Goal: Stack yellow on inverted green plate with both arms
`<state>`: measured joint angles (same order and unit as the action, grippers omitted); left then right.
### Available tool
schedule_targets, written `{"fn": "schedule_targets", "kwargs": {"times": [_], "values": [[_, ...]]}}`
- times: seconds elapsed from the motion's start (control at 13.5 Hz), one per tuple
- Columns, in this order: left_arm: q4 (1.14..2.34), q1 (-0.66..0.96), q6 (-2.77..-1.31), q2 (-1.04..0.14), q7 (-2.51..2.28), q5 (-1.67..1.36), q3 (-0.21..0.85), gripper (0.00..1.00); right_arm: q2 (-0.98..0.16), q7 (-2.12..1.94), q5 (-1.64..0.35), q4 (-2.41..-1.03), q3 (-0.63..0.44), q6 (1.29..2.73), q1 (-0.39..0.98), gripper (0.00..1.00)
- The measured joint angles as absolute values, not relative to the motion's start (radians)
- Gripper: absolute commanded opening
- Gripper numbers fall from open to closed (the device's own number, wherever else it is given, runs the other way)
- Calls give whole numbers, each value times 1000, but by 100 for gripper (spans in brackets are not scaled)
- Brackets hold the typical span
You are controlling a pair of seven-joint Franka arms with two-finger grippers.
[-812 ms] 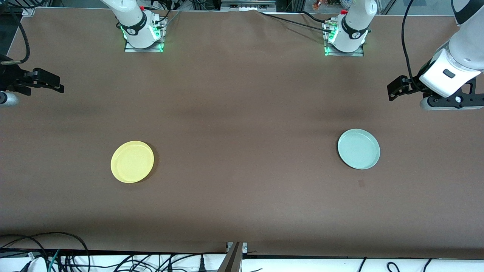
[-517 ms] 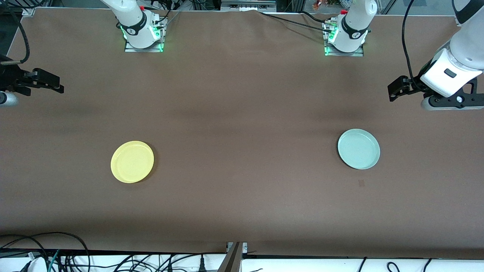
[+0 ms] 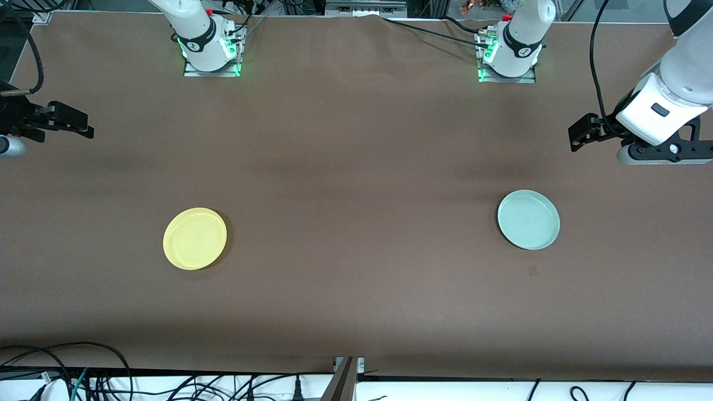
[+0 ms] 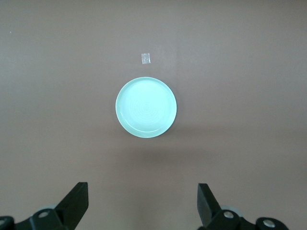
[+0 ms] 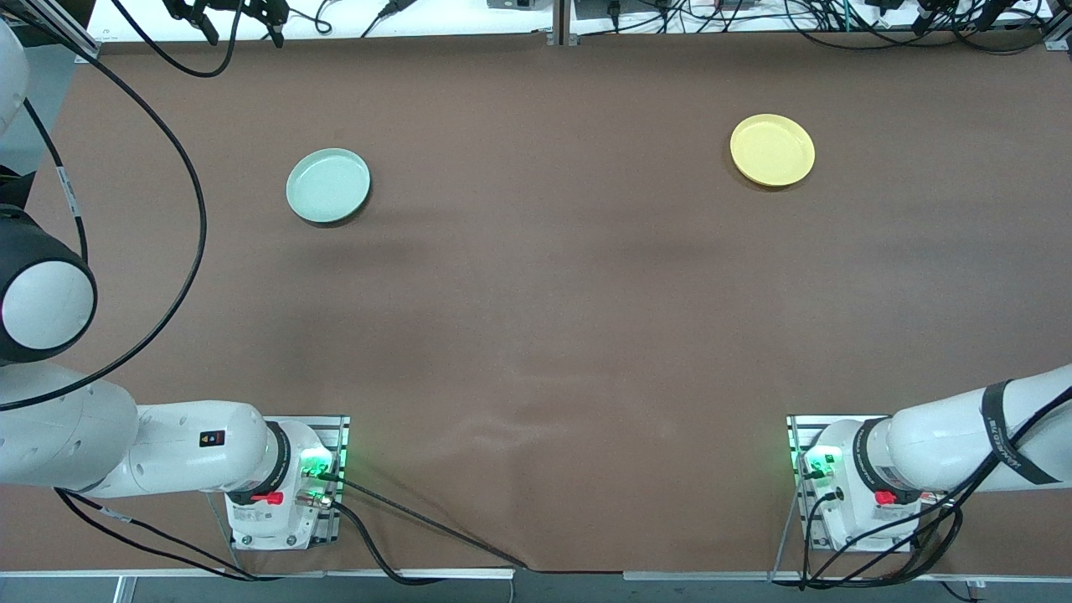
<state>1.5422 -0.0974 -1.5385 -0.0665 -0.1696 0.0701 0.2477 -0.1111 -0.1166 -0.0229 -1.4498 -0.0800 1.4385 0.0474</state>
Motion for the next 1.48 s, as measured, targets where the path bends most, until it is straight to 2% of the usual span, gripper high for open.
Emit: {"fn": "schedule_targets", "kwargs": {"times": [1.48], "values": [[1525, -107, -1532, -72, -171, 21, 238, 100, -114, -117, -23, -1450, -79, 1447, 57, 100]]}}
